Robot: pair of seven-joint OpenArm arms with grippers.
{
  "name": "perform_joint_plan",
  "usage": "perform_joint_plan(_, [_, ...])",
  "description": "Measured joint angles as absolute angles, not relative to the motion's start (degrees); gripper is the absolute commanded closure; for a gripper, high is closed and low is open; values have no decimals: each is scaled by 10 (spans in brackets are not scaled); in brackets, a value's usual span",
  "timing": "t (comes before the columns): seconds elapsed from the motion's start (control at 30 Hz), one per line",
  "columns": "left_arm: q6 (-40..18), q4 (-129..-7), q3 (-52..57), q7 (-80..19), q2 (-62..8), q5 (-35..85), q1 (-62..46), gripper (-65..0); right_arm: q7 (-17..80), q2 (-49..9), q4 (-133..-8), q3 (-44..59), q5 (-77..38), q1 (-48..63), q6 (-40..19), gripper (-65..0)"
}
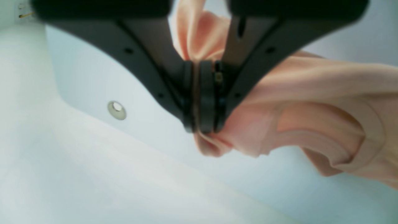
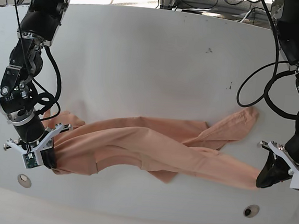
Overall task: Fold the T-shirt properly
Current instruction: 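Lower the shirt and release it with the left gripper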
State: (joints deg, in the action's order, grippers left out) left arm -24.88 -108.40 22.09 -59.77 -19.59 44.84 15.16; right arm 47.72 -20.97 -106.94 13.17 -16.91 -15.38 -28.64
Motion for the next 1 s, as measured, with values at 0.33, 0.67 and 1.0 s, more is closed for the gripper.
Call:
perform_joint_plan(0.33, [-249,-1100,240,-602,-166,505,-18,0,469,-197,-1068,137,-166,-97,-286,0])
perform_joint_plan(0.67, [-246,-1100,243,-597,-156,558,-163,0,467,-186,-1068,136,-167,-89,-286,0])
perform_joint_plan(1.0, [-247,-1100,255,-592,-159,564,-251,0,467,-170,-1068,135,-165,-89,-286,0])
